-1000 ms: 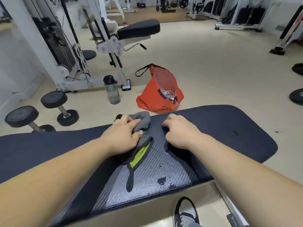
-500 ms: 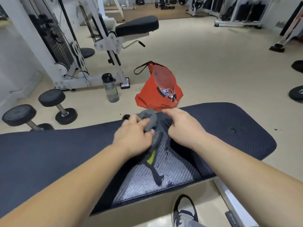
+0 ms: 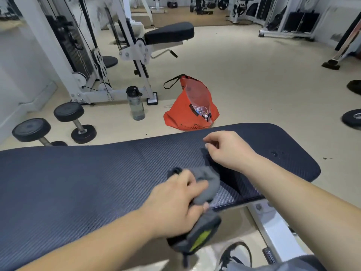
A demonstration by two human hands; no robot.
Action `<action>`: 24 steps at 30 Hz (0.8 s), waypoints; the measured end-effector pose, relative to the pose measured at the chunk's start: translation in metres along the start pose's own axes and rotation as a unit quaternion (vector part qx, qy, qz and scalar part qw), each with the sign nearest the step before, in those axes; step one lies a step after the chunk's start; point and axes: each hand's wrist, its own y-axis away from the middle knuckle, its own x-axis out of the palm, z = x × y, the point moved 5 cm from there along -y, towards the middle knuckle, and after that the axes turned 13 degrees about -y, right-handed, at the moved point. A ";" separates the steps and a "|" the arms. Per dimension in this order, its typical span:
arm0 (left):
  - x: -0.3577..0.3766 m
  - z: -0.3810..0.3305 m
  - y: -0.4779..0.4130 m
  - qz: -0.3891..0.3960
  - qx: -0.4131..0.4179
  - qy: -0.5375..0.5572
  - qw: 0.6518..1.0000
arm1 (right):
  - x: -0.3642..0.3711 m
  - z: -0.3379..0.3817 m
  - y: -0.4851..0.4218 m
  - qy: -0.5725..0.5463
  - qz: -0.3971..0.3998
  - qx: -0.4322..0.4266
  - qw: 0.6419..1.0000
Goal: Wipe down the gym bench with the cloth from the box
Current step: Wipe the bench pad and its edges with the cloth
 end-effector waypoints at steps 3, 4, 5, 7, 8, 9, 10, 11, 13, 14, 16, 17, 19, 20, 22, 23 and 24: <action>0.002 0.028 -0.002 0.022 -0.004 0.012 1.000 | -0.005 0.002 0.014 0.020 0.005 -0.023 1.000; 0.004 0.042 -0.008 0.015 -0.064 0.012 0.998 | -0.005 0.001 0.020 0.030 0.013 -0.032 0.999; 0.003 0.053 -0.013 0.001 -0.142 0.012 0.990 | -0.004 0.001 0.025 0.041 0.021 -0.039 0.998; 0.003 0.046 -0.017 -0.018 -0.245 -0.004 0.969 | -0.002 0.003 0.033 0.055 0.032 -0.057 0.996; 0.003 0.031 -0.016 -0.025 -0.241 -0.017 0.970 | -0.002 0.005 0.036 0.054 0.036 -0.065 0.996; 0.004 0.011 -0.011 -0.026 -0.204 -0.028 0.978 | -0.003 0.007 0.039 0.051 0.042 -0.070 0.995; 0.004 -0.008 -0.005 -0.022 -0.140 -0.032 0.989 | -0.005 0.010 0.040 0.047 0.052 -0.069 0.995; 0.003 -0.021 0.003 -0.015 -0.069 -0.026 0.997 | -0.007 0.012 0.042 0.045 0.068 -0.062 0.995; -0.001 -0.016 0.005 0.002 0.021 -0.009 1.000 | -0.012 0.017 0.047 0.048 0.106 -0.038 0.992; -0.001 -0.005 -0.001 0.012 0.024 -0.009 1.000 | -0.013 0.019 0.051 0.053 0.118 -0.027 0.991; -0.002 0.021 -0.013 0.011 -0.078 0.003 0.997 | -0.013 0.023 0.057 0.067 0.119 -0.015 0.991; -0.002 0.027 -0.015 0.003 -0.159 0.020 0.987 | -0.012 0.024 0.059 0.075 0.112 -0.012 0.991; 0.000 0.017 -0.011 -0.002 -0.264 0.028 0.964 | -0.010 0.026 0.060 0.085 0.090 -0.011 0.992; 0.002 0.005 -0.009 0.004 -0.264 0.034 0.964 | -0.010 0.028 0.061 0.074 0.081 -0.010 0.994; 0.001 -0.012 -0.001 0.034 -0.199 0.122 0.972 | -0.006 0.035 0.069 0.023 0.096 -0.015 0.995; -0.004 -0.009 0.003 0.048 -0.171 0.202 0.963 | -0.001 0.039 0.075 0.006 0.121 -0.016 0.992; -0.010 -0.002 0.008 0.061 -0.150 0.272 0.949 | 0.005 0.042 0.081 0.008 0.150 -0.016 0.988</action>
